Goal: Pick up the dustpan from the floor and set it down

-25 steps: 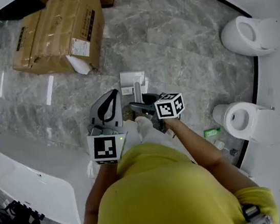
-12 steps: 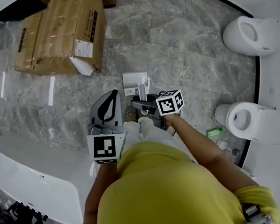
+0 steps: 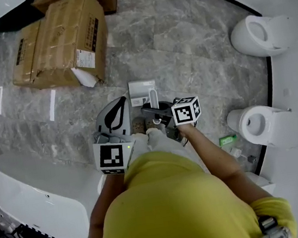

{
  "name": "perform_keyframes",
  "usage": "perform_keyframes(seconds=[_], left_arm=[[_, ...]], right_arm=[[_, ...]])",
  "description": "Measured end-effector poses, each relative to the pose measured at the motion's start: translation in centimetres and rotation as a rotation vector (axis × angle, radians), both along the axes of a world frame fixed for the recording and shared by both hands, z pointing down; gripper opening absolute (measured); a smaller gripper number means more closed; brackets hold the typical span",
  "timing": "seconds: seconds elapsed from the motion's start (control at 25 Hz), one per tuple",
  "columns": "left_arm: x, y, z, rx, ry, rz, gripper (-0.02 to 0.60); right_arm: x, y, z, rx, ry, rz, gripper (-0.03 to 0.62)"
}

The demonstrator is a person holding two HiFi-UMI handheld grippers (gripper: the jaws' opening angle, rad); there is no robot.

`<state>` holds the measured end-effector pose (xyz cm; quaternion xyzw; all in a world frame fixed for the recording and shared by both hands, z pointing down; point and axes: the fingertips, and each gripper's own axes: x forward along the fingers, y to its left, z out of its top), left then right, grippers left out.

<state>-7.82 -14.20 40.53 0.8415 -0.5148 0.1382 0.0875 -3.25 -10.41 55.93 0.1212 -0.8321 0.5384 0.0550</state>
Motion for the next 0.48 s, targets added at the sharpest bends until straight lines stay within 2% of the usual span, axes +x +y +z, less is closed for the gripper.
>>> perform_keyframes(seconds=[0.48], left_arm=[[1.4,-0.9,0.2,-0.009,0.018,0.060,0.002]], right_arm=[[1.5,-0.3,-10.3,0.054,-0.026,0.048,0.130]])
